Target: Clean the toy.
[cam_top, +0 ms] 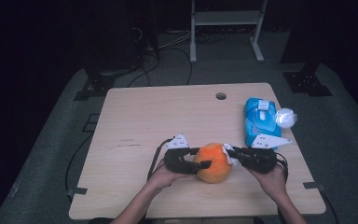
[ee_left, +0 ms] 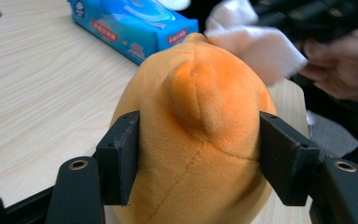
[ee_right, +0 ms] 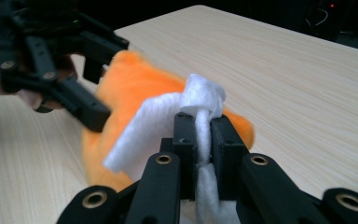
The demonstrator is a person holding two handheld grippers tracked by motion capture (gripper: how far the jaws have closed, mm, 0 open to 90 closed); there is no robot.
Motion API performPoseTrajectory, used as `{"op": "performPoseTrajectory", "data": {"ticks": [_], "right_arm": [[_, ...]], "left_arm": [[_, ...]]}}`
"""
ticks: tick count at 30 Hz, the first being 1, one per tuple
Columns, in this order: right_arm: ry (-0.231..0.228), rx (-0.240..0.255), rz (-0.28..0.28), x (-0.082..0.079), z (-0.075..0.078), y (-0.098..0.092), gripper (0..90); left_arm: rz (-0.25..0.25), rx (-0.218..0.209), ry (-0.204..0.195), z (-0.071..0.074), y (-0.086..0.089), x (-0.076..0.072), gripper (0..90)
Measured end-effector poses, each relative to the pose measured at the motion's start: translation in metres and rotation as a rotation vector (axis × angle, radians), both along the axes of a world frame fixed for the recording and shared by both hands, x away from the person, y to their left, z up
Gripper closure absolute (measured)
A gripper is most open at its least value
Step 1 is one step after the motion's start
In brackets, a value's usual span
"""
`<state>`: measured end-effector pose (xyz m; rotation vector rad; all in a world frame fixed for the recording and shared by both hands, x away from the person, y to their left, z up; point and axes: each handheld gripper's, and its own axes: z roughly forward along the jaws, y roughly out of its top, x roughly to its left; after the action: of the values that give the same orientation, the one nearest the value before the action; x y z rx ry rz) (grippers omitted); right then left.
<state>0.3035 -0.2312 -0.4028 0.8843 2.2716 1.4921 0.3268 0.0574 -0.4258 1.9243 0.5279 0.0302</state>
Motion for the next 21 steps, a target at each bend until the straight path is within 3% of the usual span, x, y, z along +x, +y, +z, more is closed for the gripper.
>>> {"op": "performPoseTrajectory", "data": {"ticks": [6,11,16,21], "right_arm": [[0.033,0.047,-0.048,0.007,-0.004,-0.013,81.2],[0.065,0.036,-0.073,0.012,-0.009,-0.019,81.2],[0.035,0.024,-0.073,0.008,-0.004,-0.015,81.2],[-0.008,0.059,-0.036,0.0,0.012,-0.015,81.2]], "left_arm": [[-0.069,0.033,-0.049,0.002,-0.004,-0.007,36.5],[-0.114,0.042,-0.075,0.002,-0.005,-0.009,36.0],[-0.085,0.032,-0.05,0.001,-0.005,-0.007,34.4],[-0.052,0.023,-0.041,0.002,-0.005,-0.005,33.3]]}}
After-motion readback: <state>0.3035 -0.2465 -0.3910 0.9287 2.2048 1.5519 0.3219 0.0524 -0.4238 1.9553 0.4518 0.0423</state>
